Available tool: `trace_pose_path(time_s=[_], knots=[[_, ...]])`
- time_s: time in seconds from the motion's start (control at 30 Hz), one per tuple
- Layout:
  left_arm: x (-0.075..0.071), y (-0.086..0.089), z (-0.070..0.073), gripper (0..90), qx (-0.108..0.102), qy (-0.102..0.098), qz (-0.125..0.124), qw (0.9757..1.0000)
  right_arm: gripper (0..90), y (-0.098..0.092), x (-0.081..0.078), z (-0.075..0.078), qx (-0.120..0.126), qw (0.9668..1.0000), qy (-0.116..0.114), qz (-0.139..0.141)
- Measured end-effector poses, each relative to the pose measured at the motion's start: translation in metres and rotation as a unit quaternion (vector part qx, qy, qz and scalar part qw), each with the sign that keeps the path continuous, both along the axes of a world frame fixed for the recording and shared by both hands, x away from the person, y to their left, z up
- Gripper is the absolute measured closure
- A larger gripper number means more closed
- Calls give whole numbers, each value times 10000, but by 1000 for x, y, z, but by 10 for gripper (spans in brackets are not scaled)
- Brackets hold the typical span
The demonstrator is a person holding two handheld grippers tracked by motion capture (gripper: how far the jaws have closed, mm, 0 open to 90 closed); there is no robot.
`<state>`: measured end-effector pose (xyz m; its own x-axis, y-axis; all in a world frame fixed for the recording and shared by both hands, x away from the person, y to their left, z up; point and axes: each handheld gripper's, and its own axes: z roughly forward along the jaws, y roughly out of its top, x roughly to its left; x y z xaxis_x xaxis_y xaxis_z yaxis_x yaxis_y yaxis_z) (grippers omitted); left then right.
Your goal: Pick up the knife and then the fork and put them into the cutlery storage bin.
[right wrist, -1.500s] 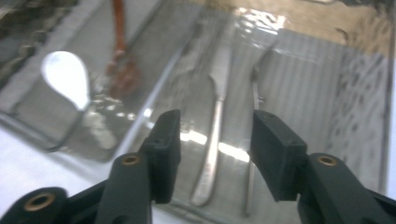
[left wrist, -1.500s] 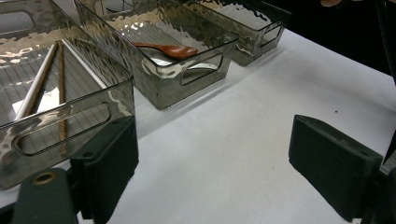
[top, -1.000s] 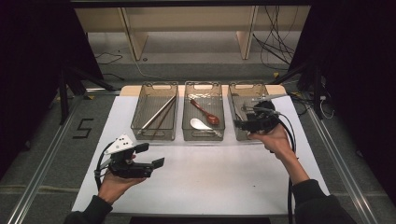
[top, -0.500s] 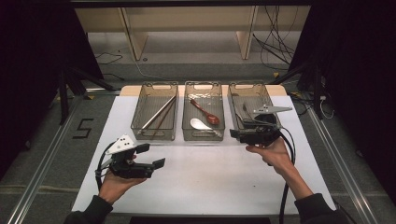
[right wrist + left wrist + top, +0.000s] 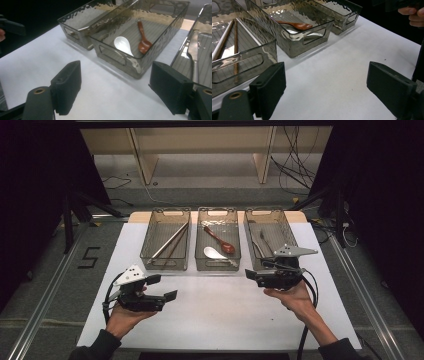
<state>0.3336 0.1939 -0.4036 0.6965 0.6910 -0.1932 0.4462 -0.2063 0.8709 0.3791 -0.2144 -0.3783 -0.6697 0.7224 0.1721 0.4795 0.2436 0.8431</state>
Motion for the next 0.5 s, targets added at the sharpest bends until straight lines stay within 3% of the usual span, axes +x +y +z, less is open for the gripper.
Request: trace_pose_path(time_s=[0.5], knots=[[-2, 0, 1, 149, -13, -21, -116, 9999, 242, -4, -33, -9, 193, 9996, -142, 122]])
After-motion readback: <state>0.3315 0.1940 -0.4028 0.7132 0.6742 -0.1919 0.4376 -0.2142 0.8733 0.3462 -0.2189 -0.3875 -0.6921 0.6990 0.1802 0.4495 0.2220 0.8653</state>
